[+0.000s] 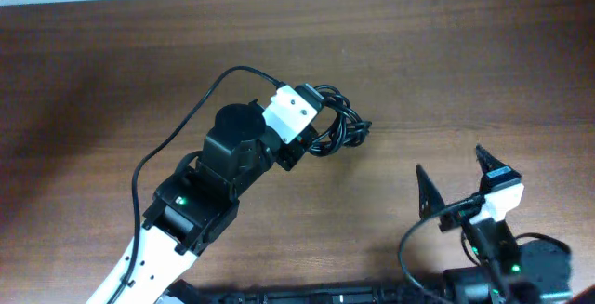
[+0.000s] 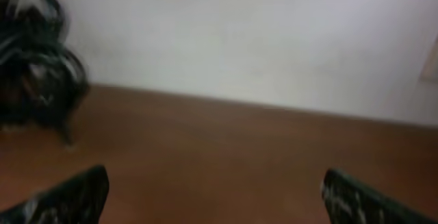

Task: Untangle cables
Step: 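Bring the right gripper to the lifted bundle and grasp a loop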

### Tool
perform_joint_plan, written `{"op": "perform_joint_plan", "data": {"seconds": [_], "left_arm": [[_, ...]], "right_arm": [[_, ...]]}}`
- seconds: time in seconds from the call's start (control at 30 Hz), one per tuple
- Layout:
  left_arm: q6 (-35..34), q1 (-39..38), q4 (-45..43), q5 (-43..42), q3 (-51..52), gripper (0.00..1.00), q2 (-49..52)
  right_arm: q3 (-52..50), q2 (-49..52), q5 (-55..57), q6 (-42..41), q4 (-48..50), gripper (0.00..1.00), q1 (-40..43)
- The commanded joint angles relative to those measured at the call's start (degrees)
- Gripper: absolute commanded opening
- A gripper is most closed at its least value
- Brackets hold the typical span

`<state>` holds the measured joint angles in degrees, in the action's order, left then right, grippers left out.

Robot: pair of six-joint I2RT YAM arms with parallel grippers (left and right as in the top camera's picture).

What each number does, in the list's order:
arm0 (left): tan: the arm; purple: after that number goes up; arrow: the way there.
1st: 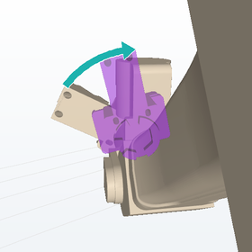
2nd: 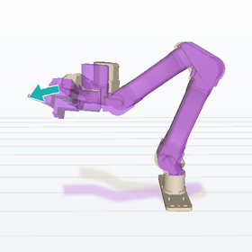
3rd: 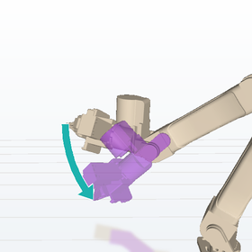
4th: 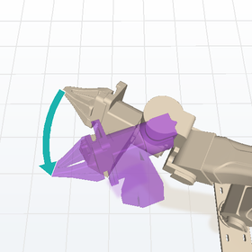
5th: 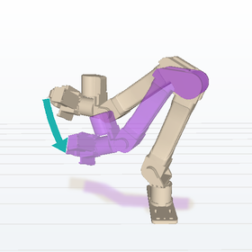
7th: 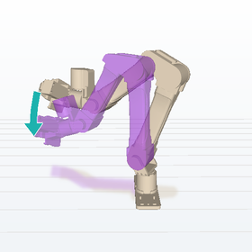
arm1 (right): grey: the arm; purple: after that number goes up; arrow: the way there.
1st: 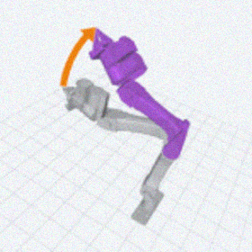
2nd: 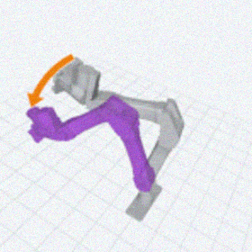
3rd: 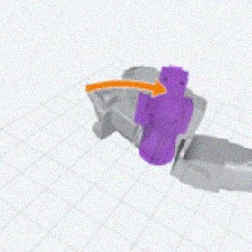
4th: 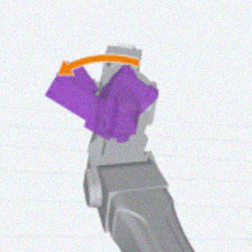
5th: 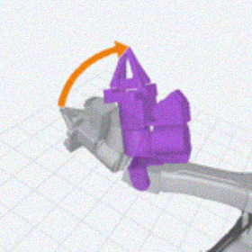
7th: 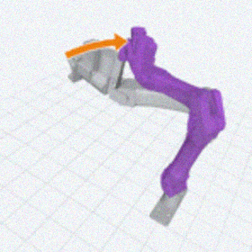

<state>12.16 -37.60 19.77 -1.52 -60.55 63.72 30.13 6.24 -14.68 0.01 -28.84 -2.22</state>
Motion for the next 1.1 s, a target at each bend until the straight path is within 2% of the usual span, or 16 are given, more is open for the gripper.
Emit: {"op": "perform_joint_plan", "data": {"seconds": [0.0, 0.13, 0.27, 0.33, 0.43, 0.53, 0.63, 0.73, 0.9, 1.07], "left_arm": [[-1.0, -0.2, -0.9, -1.3, -1.0, 0.00, -1.2], [-1.2, -0.2, -0.3, -6.8, -1.0, 0.00, -1.2], [-1.4, -0.2, 2.2, -6.8, -1.0, 0.00, -1.2], [-1.3, -0.2, 2.6, -8.2, -1.0, 0.00, -1.2], [8.2, -0.2, 2.5, -19.0, -1.0, 0.00, -1.2], [10.5, -0.2, 2.5, -22.2, -1.0, 0.00, -1.2], [11.7, -0.2, 1.7, -24.9, -1.0, 0.00, -1.2], [19.1, -0.2, 1.7, -29.2, -1.0, 0.00, -1.2], [19.6, -0.2, 0.1, -31.0, -1.0, 0.00, -1.2], [19.6, -0.2, -0.8, -41.3, -1.0, 0.00, -1.2]], "right_arm": [[9.7, 8.0, -8.1, -0.2, -5.7, 0.98, 0.4], [23.1, 21.7, -18.3, -0.2, -18.2, 0.98, 0.4], [25.8, 28.1, -22.7, -0.5, -17.7, 0.98, 0.4], [25.8, 28.7, -28.0, -1.1, -16.6, 0.98, 0.4], [25.8, 28.7, -32.1, -1.1, -16.6, 0.99, 0.4], [25.8, 28.7, -34.3, -1.1, -16.6, 0.75, 0.4], [25.8, 28.7, -34.7, -1.1, -16.6, 0.75, 0.4], [25.8, 28.7, -34.9, -1.1, -16.6, 0.75, 0.4], [25.8, 28.7, -34.8, -1.1, -16.3, 0.76, 0.4], [25.8, 28.7, -30.9, -1.1, -15.4, 0.76, 0.4]]}}
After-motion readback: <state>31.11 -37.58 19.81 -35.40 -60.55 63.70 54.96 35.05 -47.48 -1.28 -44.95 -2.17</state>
